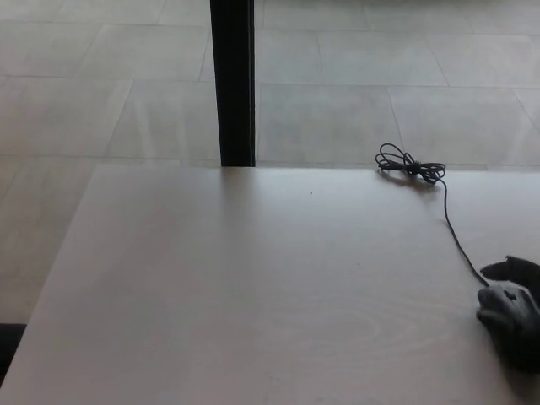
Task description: The robot uses its right fingers to click on the left button of the black mouse placed on the table.
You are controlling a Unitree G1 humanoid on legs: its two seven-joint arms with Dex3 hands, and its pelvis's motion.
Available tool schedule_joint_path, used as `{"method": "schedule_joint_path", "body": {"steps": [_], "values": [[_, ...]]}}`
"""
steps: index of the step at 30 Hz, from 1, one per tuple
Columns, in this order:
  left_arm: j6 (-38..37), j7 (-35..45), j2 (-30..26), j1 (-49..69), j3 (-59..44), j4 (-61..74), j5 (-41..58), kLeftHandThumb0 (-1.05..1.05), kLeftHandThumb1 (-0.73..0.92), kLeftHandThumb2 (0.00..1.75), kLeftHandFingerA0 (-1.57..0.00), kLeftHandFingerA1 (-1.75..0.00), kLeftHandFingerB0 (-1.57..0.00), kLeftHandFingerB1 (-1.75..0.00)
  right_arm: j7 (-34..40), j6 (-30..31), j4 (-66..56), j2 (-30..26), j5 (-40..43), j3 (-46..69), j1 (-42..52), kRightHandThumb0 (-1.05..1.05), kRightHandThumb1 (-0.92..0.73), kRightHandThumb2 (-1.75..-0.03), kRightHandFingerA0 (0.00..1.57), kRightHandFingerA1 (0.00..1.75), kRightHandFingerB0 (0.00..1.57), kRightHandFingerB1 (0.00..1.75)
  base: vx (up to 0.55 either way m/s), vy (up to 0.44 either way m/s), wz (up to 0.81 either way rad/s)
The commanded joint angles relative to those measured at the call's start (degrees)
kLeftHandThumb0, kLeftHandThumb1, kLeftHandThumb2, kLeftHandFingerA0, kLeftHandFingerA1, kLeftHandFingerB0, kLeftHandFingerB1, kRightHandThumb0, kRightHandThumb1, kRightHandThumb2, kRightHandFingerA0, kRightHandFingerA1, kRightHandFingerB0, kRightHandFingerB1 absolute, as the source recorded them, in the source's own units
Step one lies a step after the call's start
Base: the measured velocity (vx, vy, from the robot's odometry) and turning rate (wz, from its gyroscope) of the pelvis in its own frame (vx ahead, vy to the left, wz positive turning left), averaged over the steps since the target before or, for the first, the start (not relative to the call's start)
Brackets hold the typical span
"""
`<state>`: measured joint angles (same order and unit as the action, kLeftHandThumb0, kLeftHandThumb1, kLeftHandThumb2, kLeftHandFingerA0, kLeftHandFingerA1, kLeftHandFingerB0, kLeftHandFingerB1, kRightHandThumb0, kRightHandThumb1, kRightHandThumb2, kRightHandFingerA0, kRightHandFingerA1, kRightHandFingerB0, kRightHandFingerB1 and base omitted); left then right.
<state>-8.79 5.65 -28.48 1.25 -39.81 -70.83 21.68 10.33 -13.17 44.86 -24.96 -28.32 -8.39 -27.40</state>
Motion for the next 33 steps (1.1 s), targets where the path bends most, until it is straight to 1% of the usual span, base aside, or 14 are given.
{"method": "schedule_joint_path", "body": {"steps": [1, 3, 5, 6, 7, 11, 14, 19, 20, 21, 23, 29, 31, 33], "values": [[-1.2, 0.6, -0.7, 0.7, -0.3, -0.3, 0.8, -0.93, 0.92, 0.84, -0.79, -0.58, -0.56, -0.47, -8.9, 11.9, -7.4, -1.6, 10.2, 8.7, -12.2, -0.71, -0.71, -1.07, 1.06, 1.33, 0.43, 0.57, 0.0, 0.0, 0.0], [-1.0, -0.1, -0.6, 0.7, -0.4, -0.1, 0.9, -0.93, 0.92, 0.84, -0.79, -0.57, -0.57, -0.47, -10.4, 15.0, -12.6, -1.8, 11.7, 11.0, -14.1, -0.69, -0.82, -0.67, 0.66, 1.13, 0.45, 0.42, 0.0, 0.0, 0.0], [-1.1, -0.4, -0.6, 1.1, -0.1, 0.2, 0.6, -0.91, 0.92, 0.88, -0.77, -0.57, -0.56, -0.47, -11.4, 16.3, -15.6, -2.4, 12.1, 12.5, -15.0, -0.71, -0.85, -0.66, 0.77, 1.25, 0.43, 0.43, 0.03, -0.01, 0.03], [-1.2, -0.4, -0.4, 1.2, -0.1, 0.4, 0.6, -0.95, 0.91, 0.88, -0.79, -0.58, -0.56, -0.47, -11.5, 16.4, -16.7, -2.7, 12.6, 13.6, -15.3, -0.77, -0.72, -1.09, 0.97, 1.31, 0.38, 0.56, 0.0, 0.0, 0.0], [-1.1, -0.3, -0.4, 1.2, -0.2, 0.5, 0.8, -0.94, 0.92, 0.86, -0.73, -0.56, -0.55, -0.47, -11.5, 17.0, -18.1, -2.9, 12.7, 14.4, -15.3, -0.72, -0.85, -0.66, 0.84, 1.2, 0.46, 0.45, 0.0, 0.0, 0.0], [-1.3, 0.1, -0.4, 1.5, -0.4, 0.4, 1.0, -0.95, 0.92, 0.86, -0.75, -0.57, -0.58, -0.47, -11.8, 17.5, -22.4, -5.7, 14.2, 19.4, -13.3, -0.67, -0.67, -1.08, 1.32, 1.47, 0.44, 0.61, 0.0, 0.0, 0.0], [-0.7, 0.2, -0.4, 1.3, -0.7, 0.1, 1.3, -0.95, 0.92, 0.83, -0.74, -0.54, -0.61, -0.45, -12.8, 20.4, -25.1, -7.2, 15.2, 23.0, -10.9, -0.74, -0.8, -0.7, 1.04, 1.67, 0.43, 0.47, 0.0, 0.0, 0.0], [-1.6, 0.2, -0.1, 2.1, -0.2, 0.3, 0.7, -0.92, 0.92, 0.89, -0.7, -0.54, -0.55, -0.47, -12.3, 21.5, -25.3, -12.0, 16.3, 30.8, -5.1, -0.76, -0.83, -0.65, 1.07, 1.47, 0.43, 0.46, 0.0, 0.0, 0.0], [-1.2, 0.2, -0.1, 2.1, -0.3, 0.3, 0.9, -0.96, 0.92, 0.88, -0.73, -0.56, -0.57, -0.46, -12.1, 21.5, -25.1, -12.9, 17.9, 34.5, -2.2, -0.8, -0.78, -0.68, 0.68, 0.98, 0.42, 0.47, 0.0, 0.0, 0.0], [-1.3, 0.5, -0.1, 2.2, -0.2, 0.2, 0.8, -1.0, 0.84, 0.96, -0.7, -0.57, -0.57, -0.5, -11.7, 23.5, -26.4, -13.0, 19.0, 38.1, 0.8, -0.76, -0.76, -0.69, 1.0, 1.59, 0.44, 0.47, 0.0, 0.0, 0.0], [-1.2, 0.9, -0.3, 2.1, -0.2, -0.1, 0.8, -0.95, 0.92, 0.88, -0.73, -0.56, -0.56, -0.47, -11.0, 23.8, -27.5, -12.8, 19.9, 41.8, 4.2, -0.76, -0.74, -0.69, 1.09, 1.62, 0.46, 0.49, 0.0, 0.0, 0.0], [-1.6, 0.8, -0.1, 2.3, -0.2, 0.0, 0.8, -0.95, 0.92, 0.87, -0.74, -0.57, -0.53, -0.47, -5.3, 17.0, -27.4, -8.5, 21.2, 52.9, 17.9, -0.76, -0.8, -0.64, 1.09, 1.41, 0.53, 0.4, 0.0, 0.0, 0.0], [-1.3, 0.1, 0.0, 2.2, 0.1, 0.1, 0.4, -0.96, 0.91, 0.88, -0.71, -0.55, -0.54, -0.46, -4.1, 14.8, -23.9, -6.1, 24.0, 57.2, 21.9, -0.79, -0.68, -0.75, 0.98, 0.62, 0.47, 0.43, 0.0, 0.0, 0.0], [-1.0, 0.1, 0.0, 2.2, 0.3, 0.3, 0.4, -1.0, 0.85, 0.99, -0.69, -0.57, -0.54, -0.49, -3.2, 13.3, -21.7, -4.0, 26.0, 59.4, 23.3, -0.67, -0.63, -1.02, 0.85, 0.66, 0.36, 0.5, 0.0, 0.0, 0.0]]}}
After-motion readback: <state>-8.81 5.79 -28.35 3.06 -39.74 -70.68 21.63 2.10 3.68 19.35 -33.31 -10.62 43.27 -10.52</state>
